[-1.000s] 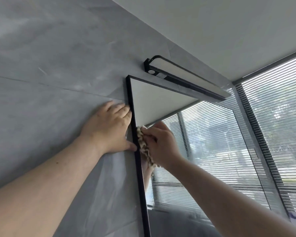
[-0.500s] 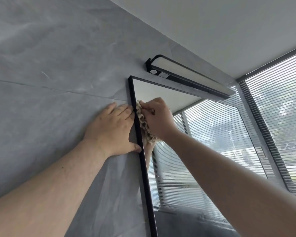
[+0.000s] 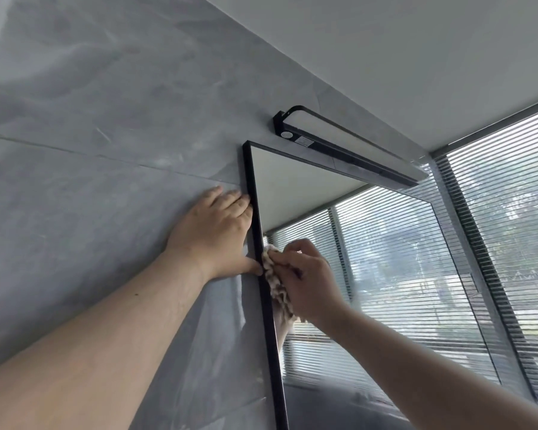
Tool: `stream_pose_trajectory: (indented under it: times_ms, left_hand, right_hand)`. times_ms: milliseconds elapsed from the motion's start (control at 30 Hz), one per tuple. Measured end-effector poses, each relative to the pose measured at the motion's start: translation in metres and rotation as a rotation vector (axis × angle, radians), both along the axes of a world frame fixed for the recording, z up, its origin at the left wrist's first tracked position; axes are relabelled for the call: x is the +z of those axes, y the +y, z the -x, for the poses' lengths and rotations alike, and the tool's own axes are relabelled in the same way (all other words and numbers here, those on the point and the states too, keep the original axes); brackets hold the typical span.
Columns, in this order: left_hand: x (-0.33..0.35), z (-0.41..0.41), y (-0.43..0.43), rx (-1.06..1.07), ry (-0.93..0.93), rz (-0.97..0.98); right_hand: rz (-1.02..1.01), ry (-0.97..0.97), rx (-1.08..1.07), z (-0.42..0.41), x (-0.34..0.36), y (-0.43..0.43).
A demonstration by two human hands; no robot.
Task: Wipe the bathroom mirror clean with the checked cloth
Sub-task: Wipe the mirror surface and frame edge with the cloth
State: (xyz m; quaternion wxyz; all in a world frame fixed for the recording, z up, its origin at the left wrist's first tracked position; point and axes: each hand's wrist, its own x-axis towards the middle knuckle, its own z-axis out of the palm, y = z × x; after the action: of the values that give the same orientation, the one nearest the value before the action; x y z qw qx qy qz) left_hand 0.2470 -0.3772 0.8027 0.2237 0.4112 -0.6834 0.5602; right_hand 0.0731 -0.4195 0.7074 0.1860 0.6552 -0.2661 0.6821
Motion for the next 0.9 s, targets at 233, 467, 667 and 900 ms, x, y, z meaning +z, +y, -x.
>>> stream_pose_trajectory:
  times_ms: [233,467,667,900]
  left_hand:
    - [-0.001,-0.002,-0.002,-0.005,-0.017,0.014]
    - [-0.001,0.000,-0.001,-0.041,-0.002,0.017]
    - [0.000,0.001,-0.001,-0.055,-0.006,0.015]
    - [-0.002,0.000,0.000,-0.094,0.001,0.032]
  right_hand:
    - [-0.075,-0.193,-0.017,0.008,0.077,-0.005]
    - [-0.185,-0.590,-0.038,0.091,0.075,-0.050]
    - [-0.175,-0.554,-0.088,0.076,0.057,-0.055]
    - [0.034,-0.163,-0.024,-0.026,0.030,-0.010]
